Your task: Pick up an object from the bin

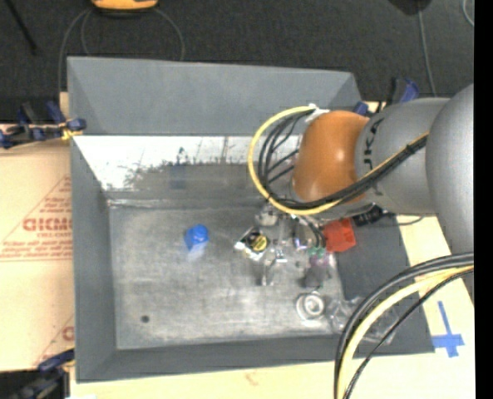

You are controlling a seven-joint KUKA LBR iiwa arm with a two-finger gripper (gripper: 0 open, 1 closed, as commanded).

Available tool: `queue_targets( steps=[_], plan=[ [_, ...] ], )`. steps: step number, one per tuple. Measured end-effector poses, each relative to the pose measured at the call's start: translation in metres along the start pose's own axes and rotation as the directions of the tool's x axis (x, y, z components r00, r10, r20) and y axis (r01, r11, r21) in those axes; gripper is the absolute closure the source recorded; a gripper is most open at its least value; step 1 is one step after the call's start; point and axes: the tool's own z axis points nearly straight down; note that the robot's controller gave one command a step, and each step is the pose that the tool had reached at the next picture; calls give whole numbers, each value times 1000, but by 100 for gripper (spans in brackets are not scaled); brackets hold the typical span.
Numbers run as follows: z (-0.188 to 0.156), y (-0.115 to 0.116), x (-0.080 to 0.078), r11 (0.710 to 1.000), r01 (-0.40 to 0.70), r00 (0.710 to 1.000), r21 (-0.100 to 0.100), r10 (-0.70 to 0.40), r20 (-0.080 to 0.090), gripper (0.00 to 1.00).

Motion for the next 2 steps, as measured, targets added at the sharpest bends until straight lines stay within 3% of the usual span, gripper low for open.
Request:
queue_targets(
  steps=[1,2],
  plan=[
    [-4,-1,-4,1000,-2,1000,-1,2,18,100],
    [-170,22,-15,958,285,958,-1,-285,2,100]
  ],
)
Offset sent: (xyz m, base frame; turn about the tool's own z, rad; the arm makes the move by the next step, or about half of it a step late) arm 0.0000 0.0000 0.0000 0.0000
